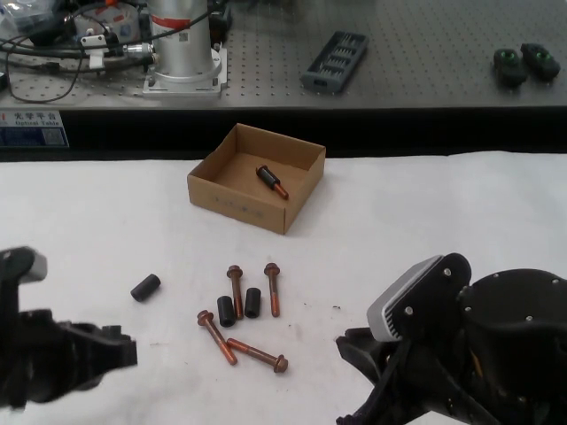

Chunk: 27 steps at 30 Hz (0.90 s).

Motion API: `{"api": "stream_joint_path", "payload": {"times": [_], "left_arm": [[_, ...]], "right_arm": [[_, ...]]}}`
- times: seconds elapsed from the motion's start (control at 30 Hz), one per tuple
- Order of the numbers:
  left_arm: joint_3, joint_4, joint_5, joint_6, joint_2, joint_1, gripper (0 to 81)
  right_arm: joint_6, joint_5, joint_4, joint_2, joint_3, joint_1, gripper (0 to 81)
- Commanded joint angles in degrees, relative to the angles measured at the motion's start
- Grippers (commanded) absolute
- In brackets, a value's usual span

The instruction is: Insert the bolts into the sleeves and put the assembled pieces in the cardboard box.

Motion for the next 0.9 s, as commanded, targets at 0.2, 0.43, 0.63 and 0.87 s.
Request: {"api": "stream_joint_path", "payload": {"times": [0.2, 0.43, 0.63, 0.87], "left_arm": [[12.9, -18.4, 0.4, 1.1, -15.6, -6.3, 0.6], [15.9, -23.9, -7.2, 0.7, -18.9, -7.2, 0.6], [15.9, -23.4, -8.5, 0.7, -19.2, -7.2, 0.6], [16.0, -20.6, -11.4, 0.7, -22.3, -7.2, 0.6]], "right_arm": [[9.0, 1.7, 6.5, -0.5, -5.9, -0.1, 6.0], [8.9, 1.5, 19.3, 6.2, -20.1, -0.1, 6.0], [8.9, 1.0, 24.5, 17.0, -31.8, -0.4, 6.0], [14.3, -10.7, 29.6, 29.6, -42.4, -5.4, 6.0]]}}
